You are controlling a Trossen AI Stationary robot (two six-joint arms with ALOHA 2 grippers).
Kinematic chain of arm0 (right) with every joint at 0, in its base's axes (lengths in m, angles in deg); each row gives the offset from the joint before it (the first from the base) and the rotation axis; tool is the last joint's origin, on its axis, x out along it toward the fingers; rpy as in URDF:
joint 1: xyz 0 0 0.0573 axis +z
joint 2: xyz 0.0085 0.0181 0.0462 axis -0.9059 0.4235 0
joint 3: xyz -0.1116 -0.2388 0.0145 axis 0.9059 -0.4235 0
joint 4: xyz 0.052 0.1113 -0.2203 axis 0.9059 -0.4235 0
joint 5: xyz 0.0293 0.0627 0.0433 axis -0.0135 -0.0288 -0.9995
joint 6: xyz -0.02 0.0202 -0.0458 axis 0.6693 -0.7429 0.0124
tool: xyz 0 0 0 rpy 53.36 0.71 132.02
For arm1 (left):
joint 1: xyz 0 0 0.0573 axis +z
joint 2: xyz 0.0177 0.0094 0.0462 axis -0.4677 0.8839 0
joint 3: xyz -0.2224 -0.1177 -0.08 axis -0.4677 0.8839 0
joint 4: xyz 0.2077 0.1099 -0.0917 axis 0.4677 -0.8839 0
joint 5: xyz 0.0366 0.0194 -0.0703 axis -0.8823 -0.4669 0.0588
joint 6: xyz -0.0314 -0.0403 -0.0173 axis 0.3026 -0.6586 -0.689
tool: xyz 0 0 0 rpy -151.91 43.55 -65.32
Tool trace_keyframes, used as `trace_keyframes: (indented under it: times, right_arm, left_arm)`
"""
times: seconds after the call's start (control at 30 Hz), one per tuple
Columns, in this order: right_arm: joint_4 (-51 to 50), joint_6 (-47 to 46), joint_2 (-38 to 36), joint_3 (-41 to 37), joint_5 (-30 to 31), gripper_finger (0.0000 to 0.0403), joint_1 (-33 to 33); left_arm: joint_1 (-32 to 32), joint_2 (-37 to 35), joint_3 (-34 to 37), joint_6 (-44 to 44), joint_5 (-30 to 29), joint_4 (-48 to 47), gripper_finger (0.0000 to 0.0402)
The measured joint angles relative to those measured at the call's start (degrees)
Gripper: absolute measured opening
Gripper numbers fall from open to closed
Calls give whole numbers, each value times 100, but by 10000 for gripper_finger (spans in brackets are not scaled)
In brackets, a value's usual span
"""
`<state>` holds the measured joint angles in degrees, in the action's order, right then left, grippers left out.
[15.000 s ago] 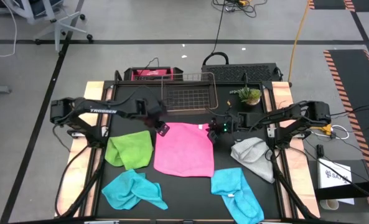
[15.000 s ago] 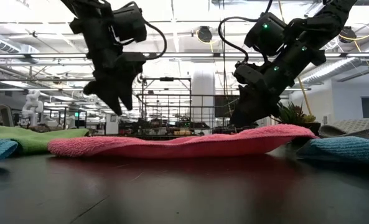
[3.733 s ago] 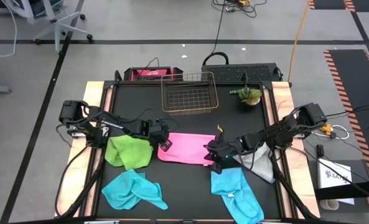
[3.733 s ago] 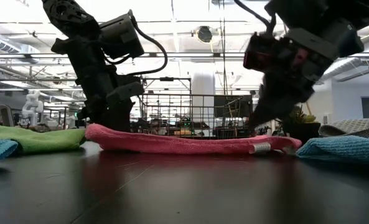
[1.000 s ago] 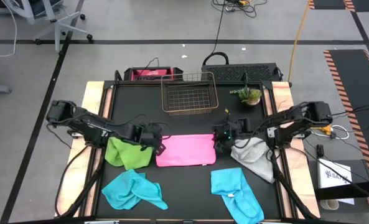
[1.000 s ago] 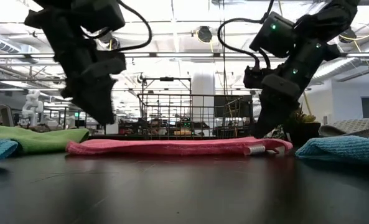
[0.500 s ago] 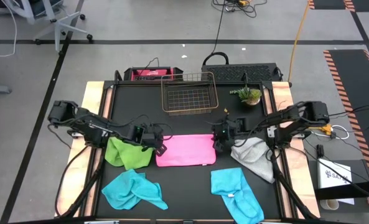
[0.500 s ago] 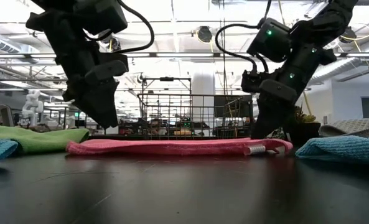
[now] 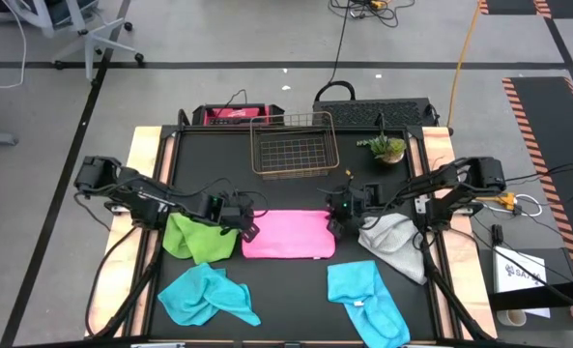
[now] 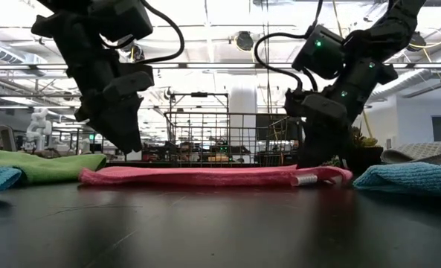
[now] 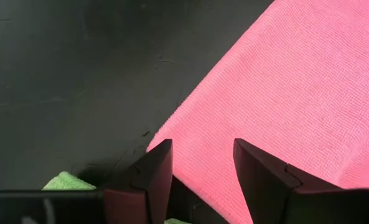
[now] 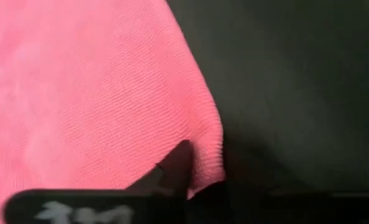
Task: Fold microfiber towels
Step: Fold the pink microfiber cloth
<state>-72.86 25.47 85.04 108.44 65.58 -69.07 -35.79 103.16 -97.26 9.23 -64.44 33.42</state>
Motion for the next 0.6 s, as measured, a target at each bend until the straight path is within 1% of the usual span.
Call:
trace_keyframes:
  times: [0.1, 0.13, 0.27, 0.37, 0.6]
  right_arm:
    - [-228, 33, -6, 8, 7, 18, -1]
    - [-306, 75, -7, 12, 15, 9, -4]
    - [-488, 165, -17, 15, 15, 13, -46]
    - [-686, 306, -119, 13, -29, 5, -98]
    - [-1758, 332, -826, -9, 44, 2, -229]
  left_arm:
    - [-23, 28, 1, -4, 0, 134, 172]
    - [-36, 42, 1, -4, 0, 218, 172]
    - [-82, 56, 1, -2, 4, 362, 172]
    - [-85, 90, 2, -2, 25, 402, 172]
    - [-83, 90, 3, 31, 94, 412, 172]
